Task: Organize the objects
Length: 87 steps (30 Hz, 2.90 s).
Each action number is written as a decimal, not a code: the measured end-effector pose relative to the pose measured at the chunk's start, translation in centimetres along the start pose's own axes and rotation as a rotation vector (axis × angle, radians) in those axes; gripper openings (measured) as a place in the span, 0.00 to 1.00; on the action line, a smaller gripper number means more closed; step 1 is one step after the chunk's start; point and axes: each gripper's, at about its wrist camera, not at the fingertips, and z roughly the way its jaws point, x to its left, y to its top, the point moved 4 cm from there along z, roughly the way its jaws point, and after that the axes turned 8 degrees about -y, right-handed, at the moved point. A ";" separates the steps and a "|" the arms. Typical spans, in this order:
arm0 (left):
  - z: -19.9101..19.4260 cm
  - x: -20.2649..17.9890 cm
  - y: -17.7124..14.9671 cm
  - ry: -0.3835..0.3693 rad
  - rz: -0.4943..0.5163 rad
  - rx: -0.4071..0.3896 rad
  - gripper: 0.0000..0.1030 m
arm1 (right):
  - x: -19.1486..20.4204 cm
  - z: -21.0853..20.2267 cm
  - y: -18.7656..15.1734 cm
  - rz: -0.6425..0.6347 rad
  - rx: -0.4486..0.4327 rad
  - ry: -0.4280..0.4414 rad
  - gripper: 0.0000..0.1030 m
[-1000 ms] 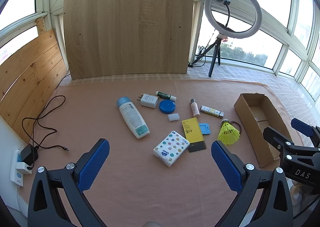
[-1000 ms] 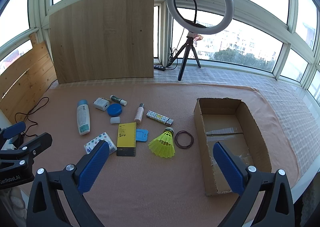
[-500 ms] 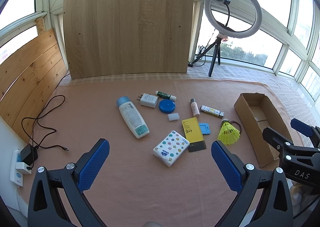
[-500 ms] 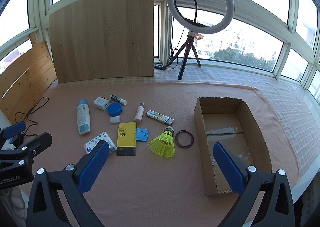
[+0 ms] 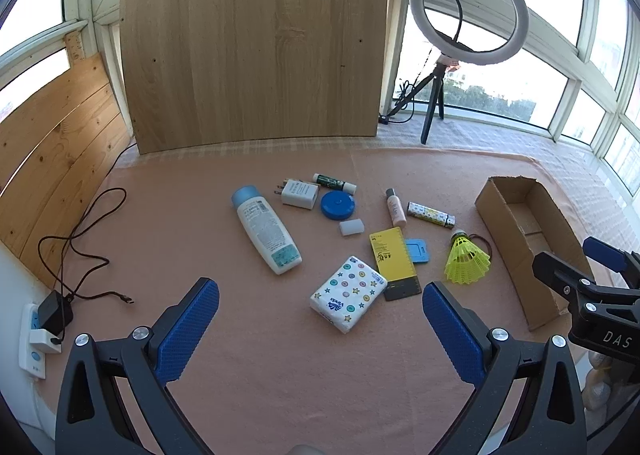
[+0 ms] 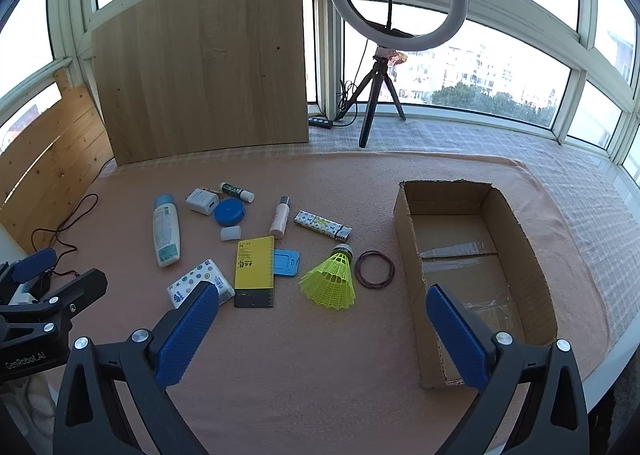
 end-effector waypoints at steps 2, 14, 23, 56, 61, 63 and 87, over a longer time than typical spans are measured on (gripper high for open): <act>0.5 0.2 0.1 -0.003 0.008 0.008 1.00 | 0.1 0.4 -0.1 0.001 0.011 0.013 0.99; 6.7 1.7 0.2 -0.038 0.032 0.102 0.98 | 0.8 3.2 -0.9 0.009 0.083 0.077 0.95; 12.1 1.7 1.8 -0.061 0.062 0.172 0.91 | 1.0 4.9 -2.0 0.043 0.159 0.127 0.84; 14.6 3.7 -2.3 -0.155 -0.097 0.300 0.59 | 1.4 5.9 -3.3 0.046 0.206 0.163 0.83; 13.2 5.9 -3.4 -0.229 -0.160 0.318 0.59 | 1.9 6.8 -4.1 0.086 0.256 0.220 0.83; 13.0 5.9 -4.1 -0.265 -0.168 0.327 0.59 | 2.0 7.2 -4.4 0.103 0.277 0.245 0.84; 12.5 0.5 -6.9 -0.377 -0.049 0.363 0.59 | 7.0 13.0 -4.8 0.130 0.483 0.441 0.60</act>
